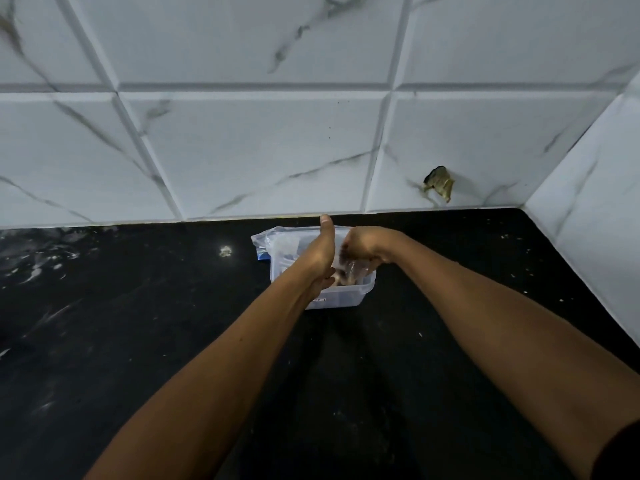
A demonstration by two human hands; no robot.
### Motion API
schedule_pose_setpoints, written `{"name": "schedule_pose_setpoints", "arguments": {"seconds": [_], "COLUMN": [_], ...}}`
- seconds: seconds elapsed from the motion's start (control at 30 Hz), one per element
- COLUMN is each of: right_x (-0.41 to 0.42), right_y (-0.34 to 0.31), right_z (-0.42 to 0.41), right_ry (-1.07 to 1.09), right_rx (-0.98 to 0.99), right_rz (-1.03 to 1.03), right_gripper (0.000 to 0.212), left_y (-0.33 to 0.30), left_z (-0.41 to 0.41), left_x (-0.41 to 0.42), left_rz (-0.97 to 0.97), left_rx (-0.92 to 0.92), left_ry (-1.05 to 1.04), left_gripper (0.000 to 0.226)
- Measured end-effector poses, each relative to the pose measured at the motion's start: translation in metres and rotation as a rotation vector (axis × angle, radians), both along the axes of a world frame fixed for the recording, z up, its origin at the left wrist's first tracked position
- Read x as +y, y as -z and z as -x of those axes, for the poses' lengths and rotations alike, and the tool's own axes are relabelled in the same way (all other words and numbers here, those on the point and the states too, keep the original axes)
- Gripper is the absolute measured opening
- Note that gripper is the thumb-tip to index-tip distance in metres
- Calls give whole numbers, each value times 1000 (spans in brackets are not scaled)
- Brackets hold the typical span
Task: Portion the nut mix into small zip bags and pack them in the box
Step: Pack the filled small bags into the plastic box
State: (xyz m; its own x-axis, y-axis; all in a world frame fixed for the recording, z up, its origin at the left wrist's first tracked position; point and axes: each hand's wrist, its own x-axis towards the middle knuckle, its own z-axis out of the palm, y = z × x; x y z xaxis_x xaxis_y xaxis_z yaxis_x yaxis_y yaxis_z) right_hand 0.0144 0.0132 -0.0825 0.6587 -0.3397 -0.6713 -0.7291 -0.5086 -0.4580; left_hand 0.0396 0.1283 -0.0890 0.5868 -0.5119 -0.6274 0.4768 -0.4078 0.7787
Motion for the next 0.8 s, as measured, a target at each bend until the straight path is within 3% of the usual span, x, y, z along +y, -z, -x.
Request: {"name": "schedule_pose_setpoints", "arguments": {"seconds": [0.17, 0.23, 0.47, 0.67, 0.8], "right_x": [10, 13, 25, 24, 10], "right_y": [10, 13, 17, 24, 25], "right_z": [-13, -12, -5, -3, -8], "right_ry": [-252, -362, -589, -577, -391], "right_rx": [96, 90, 72, 156, 14], "right_rz": [332, 451, 579, 551, 484], "right_gripper": [20, 29, 37, 45, 38], "left_y": [-8, -7, -1, -5, -7], "left_z": [2, 2, 3, 5, 3], "left_x": [-9, -13, -18, -14, -7], "left_rz": [-45, -58, -75, -73, -77], "left_rx": [-5, -5, 1, 0, -10], "left_ry": [33, 20, -11, -30, -18], "left_gripper": [91, 89, 93, 87, 90]}}
